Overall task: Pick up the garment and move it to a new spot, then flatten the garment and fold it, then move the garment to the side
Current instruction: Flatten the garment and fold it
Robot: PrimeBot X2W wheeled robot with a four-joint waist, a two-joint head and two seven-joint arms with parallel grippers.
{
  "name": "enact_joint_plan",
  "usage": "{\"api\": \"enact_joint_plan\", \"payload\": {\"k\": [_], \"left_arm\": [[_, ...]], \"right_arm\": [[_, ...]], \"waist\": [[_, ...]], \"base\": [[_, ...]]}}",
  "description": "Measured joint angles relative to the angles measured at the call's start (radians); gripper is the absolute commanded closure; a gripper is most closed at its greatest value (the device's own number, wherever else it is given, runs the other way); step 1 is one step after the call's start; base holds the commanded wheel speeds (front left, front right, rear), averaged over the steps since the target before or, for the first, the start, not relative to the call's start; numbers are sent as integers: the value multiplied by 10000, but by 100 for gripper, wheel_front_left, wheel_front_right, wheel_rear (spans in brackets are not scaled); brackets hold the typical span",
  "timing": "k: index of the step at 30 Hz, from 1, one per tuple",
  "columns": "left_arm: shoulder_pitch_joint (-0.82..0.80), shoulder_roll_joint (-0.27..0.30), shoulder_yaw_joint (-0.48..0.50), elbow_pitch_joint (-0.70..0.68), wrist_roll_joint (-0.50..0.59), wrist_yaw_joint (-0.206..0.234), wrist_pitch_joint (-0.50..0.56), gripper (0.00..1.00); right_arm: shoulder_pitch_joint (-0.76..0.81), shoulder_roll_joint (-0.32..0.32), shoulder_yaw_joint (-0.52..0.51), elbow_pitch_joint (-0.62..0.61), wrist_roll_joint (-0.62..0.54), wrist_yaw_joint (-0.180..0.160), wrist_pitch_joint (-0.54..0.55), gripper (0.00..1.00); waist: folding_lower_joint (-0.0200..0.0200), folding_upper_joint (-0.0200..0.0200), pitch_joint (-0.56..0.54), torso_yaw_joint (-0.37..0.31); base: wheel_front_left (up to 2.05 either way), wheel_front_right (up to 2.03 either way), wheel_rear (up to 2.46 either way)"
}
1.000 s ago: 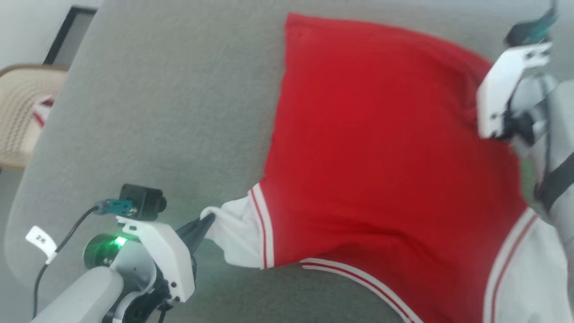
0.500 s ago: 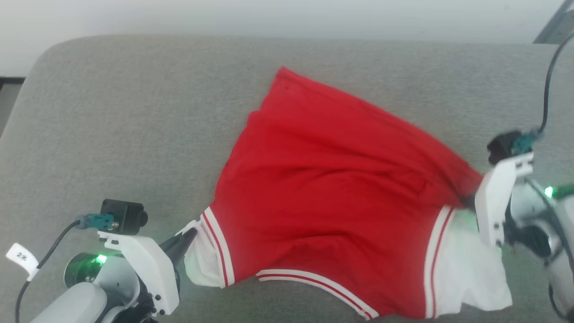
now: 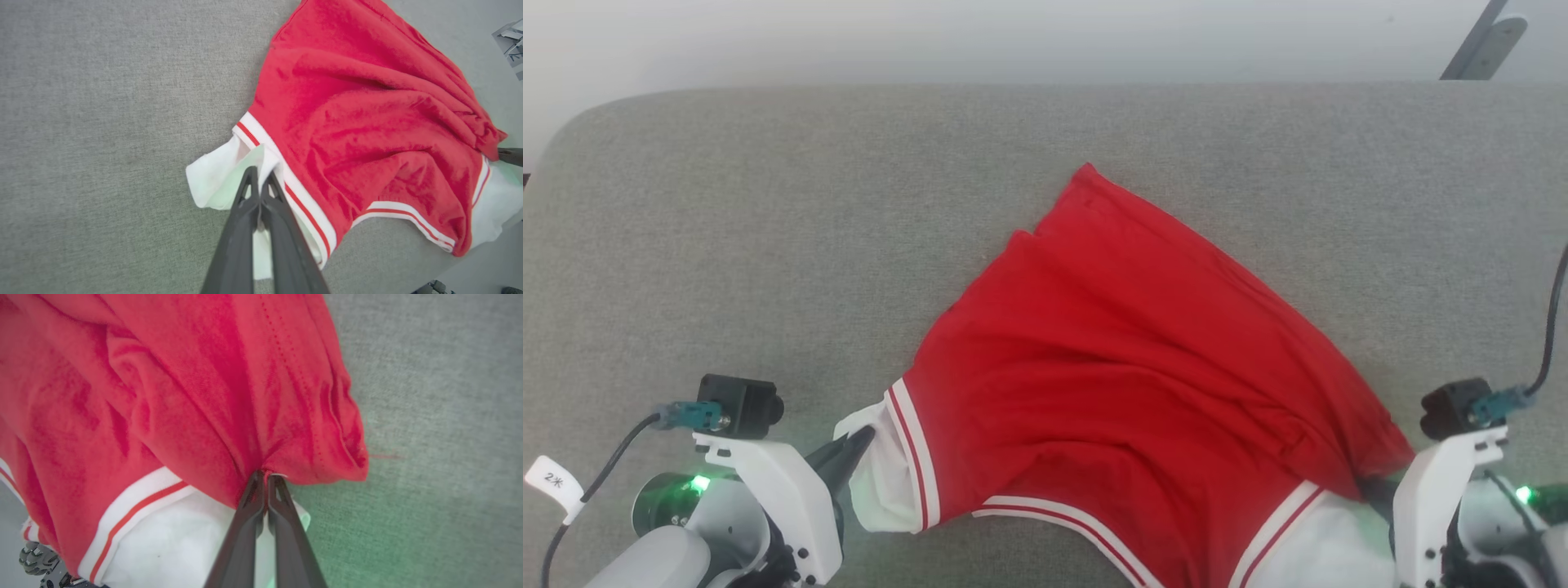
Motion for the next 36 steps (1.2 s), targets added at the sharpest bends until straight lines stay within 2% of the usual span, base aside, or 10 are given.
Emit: {"api": "enact_joint_plan", "payload": {"k": [1, 2, 3, 8, 16, 23, 29, 36], "left_arm": [[16, 4, 0, 21, -13, -4, -29, 100], [33, 8, -2, 27, -17, -13, -40, 100], [44, 21, 0, 31, -19, -38, -73, 100], [158, 88, 21, 48, -35, -44, -119, 100], [267, 113, 23, -48, -61, 0, -161, 100], [261, 44, -82, -188, -21, 2, -144, 100], [84, -125, -211, -221, 33, -13, -81, 100], [-496, -552, -493, -100, 171, -301, 35, 100]], "right_arm": [[149, 148, -115, -23, -123, 0, -29, 93], [265, 270, -211, -79, -284, 0, -90, 65], [337, 405, -318, -130, -418, 0, -176, 2], [592, 685, -579, -667, -679, 4, -198, 0], [678, 727, -1218, -2531, -1030, -4, -153, 0], [-170, 708, -1162, -3400, -1452, -4, -556, 0], [-1755, 650, -644, -2792, -1866, -4, -1168, 0], [-4265, 729, 552, -372, -1898, -4, -1580, 0]], "waist": [[0, 1, -11, -20], [0, 0, -19, -44], [0, 0, -30, -64], [0, 0, -98, -169], [0, 0, -208, -218], [0, 0, -215, -11], [0, 0, -123, 362], [0, 0, 151, 1031]], "base": [[0, 0, 0], [0, 0, 0], [0, 0, 0], [0, 0, 0], [0, 0, 0], [0, 0, 0], [0, 0, 0], [0, 0, 0]]}}
